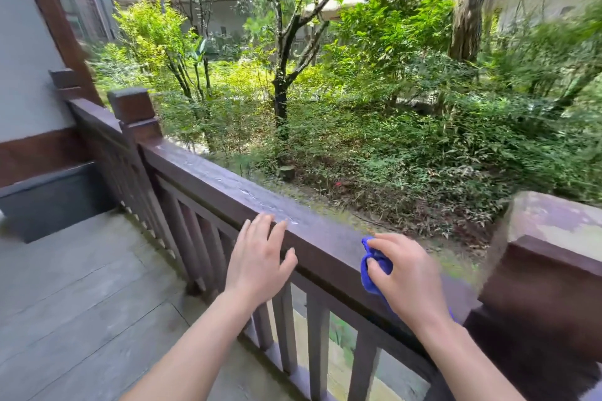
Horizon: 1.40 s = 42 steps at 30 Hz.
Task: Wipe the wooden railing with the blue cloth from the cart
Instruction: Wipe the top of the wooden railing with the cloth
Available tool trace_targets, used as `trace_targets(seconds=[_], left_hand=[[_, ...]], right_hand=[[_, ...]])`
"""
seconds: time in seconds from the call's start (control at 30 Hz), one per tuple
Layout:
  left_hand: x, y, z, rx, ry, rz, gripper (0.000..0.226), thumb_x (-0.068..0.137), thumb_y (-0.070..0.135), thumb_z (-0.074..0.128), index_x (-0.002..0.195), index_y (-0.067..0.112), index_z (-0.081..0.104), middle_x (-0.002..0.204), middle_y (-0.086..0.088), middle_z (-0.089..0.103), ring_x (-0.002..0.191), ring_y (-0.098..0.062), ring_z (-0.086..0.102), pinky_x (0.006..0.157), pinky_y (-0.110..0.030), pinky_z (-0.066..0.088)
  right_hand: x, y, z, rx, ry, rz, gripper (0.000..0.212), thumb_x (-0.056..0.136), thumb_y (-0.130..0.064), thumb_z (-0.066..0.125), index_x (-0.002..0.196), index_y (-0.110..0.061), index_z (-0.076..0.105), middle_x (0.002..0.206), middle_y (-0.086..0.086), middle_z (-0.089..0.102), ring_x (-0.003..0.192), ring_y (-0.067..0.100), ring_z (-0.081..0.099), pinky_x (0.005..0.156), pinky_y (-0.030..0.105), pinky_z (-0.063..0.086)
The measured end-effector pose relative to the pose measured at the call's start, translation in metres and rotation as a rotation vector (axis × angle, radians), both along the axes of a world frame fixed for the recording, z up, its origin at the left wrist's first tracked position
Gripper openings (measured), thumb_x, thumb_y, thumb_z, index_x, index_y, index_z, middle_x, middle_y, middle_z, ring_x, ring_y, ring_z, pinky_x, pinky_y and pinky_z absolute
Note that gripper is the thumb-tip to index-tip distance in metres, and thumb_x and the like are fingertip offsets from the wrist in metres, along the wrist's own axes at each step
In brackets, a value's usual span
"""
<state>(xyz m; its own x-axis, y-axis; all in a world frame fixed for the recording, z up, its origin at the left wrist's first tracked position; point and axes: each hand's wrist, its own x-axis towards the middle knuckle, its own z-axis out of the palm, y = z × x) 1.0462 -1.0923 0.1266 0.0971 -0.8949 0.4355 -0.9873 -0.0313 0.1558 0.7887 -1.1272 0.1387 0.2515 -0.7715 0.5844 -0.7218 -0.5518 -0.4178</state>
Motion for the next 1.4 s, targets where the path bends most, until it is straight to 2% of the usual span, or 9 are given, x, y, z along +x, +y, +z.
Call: trace_targets(seconds=[0.2,0.47,0.57,0.73,0.9,0.97,1.1,1.3,1.4], left_hand=[[0.017,-0.068,-0.008,0.031,-0.01,-0.161,0.054,0.088,0.04,0.042,0.127,0.008,0.063,0.129,-0.022,0.06,0.124,-0.04,0.054,0.108,-0.054,0.043],[0.055,-0.165,-0.02,0.085,-0.121,-0.466,0.053,0.092,0.046,0.041,0.129,0.015,0.061,0.126,-0.011,0.06,0.123,-0.034,0.052,0.114,-0.052,0.036],[0.06,-0.182,-0.027,0.073,-0.084,-0.577,0.049,0.09,0.046,0.042,0.126,0.019,0.062,0.123,-0.008,0.061,0.116,-0.03,0.055,0.103,-0.046,0.045],[0.065,-0.19,-0.035,0.074,-0.055,-0.664,0.044,0.091,0.047,0.036,0.109,0.021,0.066,0.098,-0.001,0.061,0.091,-0.026,0.06,0.08,-0.04,0.05],[0.064,-0.192,-0.038,0.056,-0.044,-0.679,0.042,0.09,0.047,0.036,0.101,0.02,0.066,0.09,-0.001,0.058,0.082,-0.027,0.059,0.075,-0.04,0.051],[0.064,-0.192,-0.038,0.069,-0.043,-0.672,0.042,0.091,0.048,0.036,0.101,0.021,0.066,0.091,-0.001,0.058,0.083,-0.026,0.059,0.075,-0.04,0.051],[0.063,-0.191,-0.038,0.07,-0.04,-0.675,0.041,0.09,0.049,0.036,0.097,0.021,0.064,0.09,0.0,0.058,0.083,-0.026,0.058,0.074,-0.04,0.05],[0.059,-0.189,-0.037,0.042,-0.037,-0.668,0.037,0.09,0.046,0.039,0.092,0.019,0.063,0.085,-0.002,0.055,0.079,-0.027,0.056,0.073,-0.04,0.048],[0.06,-0.189,-0.038,0.062,-0.03,-0.672,0.039,0.091,0.046,0.038,0.097,0.019,0.065,0.089,-0.003,0.057,0.084,-0.027,0.056,0.079,-0.041,0.048]], right_hand=[[-0.002,-0.016,-0.019,-0.03,0.053,-0.165,0.03,0.07,-0.019,0.062,0.098,-0.018,0.073,0.106,-0.001,0.069,0.089,0.025,0.06,0.077,0.027,0.041],[-0.009,-0.02,-0.045,0.058,0.042,-0.424,0.037,0.074,-0.033,0.064,0.105,-0.014,0.071,0.113,0.003,0.066,0.1,0.025,0.059,0.089,0.025,0.036],[-0.008,-0.025,-0.052,0.082,0.095,-0.546,0.043,0.078,-0.044,0.055,0.108,-0.017,0.069,0.112,0.0,0.065,0.102,0.021,0.057,0.087,0.026,0.038],[0.005,-0.033,-0.045,0.146,0.013,-0.802,0.034,0.078,-0.035,0.06,0.107,-0.019,0.067,0.11,0.0,0.066,0.1,0.027,0.059,0.086,0.031,0.04],[0.041,-0.015,-0.055,0.09,0.151,-0.544,0.034,0.079,-0.032,0.071,0.11,-0.019,0.068,0.117,-0.002,0.064,0.107,0.017,0.056,0.093,0.024,0.039],[0.019,-0.019,-0.051,0.104,0.183,-0.582,0.031,0.078,-0.03,0.069,0.106,-0.018,0.069,0.11,-0.001,0.067,0.102,0.021,0.059,0.088,0.025,0.042],[0.001,-0.033,-0.043,0.16,0.119,-0.888,0.027,0.075,-0.02,0.069,0.101,-0.014,0.069,0.099,0.005,0.067,0.091,0.032,0.06,0.082,0.036,0.045],[0.073,-0.039,-0.052,0.067,0.212,-0.55,0.033,0.08,-0.028,0.067,0.111,-0.016,0.067,0.115,0.001,0.064,0.1,0.023,0.056,0.088,0.034,0.048],[0.04,-0.044,-0.051,0.139,0.204,-0.677,0.033,0.079,-0.023,0.074,0.11,-0.014,0.068,0.113,0.004,0.066,0.099,0.029,0.058,0.087,0.034,0.046]])
